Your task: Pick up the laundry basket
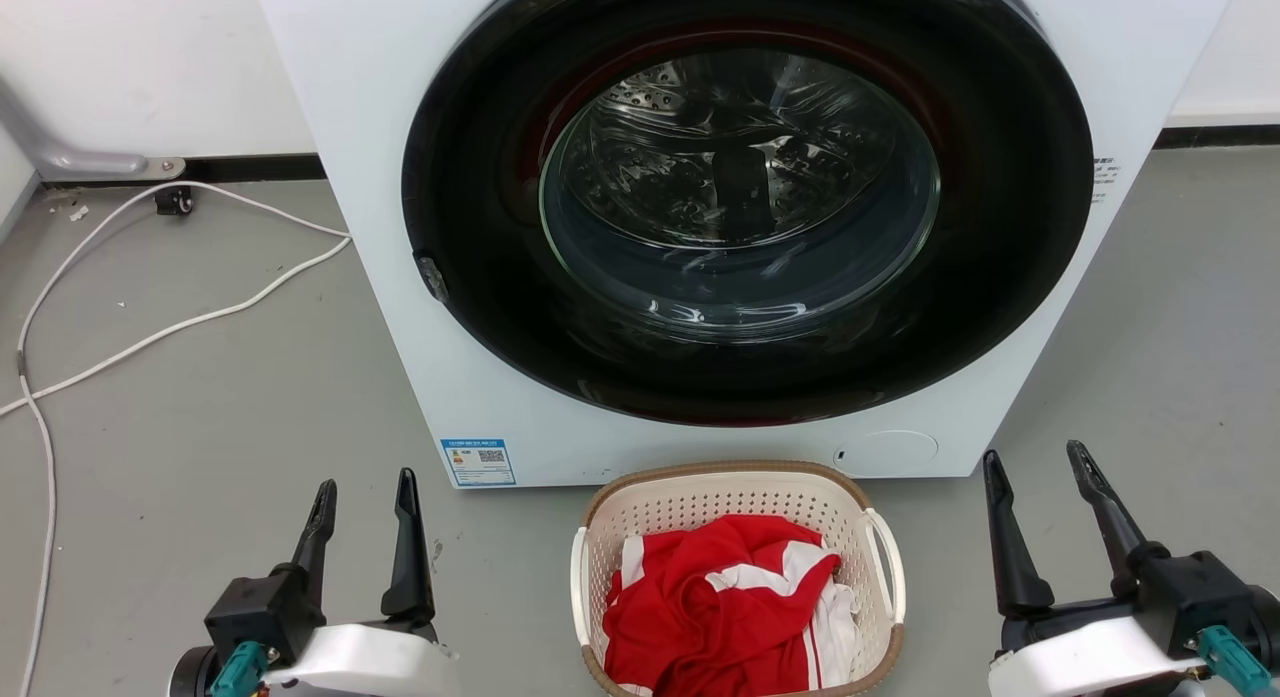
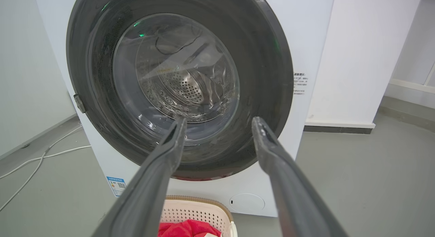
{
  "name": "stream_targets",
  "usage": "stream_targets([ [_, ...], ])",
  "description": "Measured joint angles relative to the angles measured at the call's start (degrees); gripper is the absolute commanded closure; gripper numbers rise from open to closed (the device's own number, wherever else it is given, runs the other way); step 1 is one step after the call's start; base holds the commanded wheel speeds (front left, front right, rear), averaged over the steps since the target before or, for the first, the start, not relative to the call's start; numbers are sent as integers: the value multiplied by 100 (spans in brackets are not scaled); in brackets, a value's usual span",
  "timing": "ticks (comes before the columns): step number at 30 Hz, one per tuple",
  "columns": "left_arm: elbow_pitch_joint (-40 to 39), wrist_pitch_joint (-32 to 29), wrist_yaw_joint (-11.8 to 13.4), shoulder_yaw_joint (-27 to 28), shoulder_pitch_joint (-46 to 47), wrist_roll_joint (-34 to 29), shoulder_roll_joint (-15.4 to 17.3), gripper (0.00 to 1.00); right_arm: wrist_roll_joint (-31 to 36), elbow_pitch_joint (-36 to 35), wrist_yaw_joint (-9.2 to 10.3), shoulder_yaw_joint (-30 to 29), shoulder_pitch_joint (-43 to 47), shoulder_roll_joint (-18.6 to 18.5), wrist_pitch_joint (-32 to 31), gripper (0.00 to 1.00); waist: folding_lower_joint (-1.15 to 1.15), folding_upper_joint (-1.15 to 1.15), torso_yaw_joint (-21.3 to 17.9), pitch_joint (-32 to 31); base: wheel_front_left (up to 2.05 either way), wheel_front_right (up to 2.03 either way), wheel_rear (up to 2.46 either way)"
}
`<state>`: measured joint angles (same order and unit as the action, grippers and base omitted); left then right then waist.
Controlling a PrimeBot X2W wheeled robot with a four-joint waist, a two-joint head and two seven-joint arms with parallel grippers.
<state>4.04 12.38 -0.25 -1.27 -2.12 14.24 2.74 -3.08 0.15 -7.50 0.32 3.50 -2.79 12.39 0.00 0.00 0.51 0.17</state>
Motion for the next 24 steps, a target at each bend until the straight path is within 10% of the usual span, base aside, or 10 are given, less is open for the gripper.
stream_targets([
  [24,-46,265,149,-41,-146,-1029,4,0,954,-141,0,-86,126,-2,270,0,0,0,5,-16,0,0,0],
])
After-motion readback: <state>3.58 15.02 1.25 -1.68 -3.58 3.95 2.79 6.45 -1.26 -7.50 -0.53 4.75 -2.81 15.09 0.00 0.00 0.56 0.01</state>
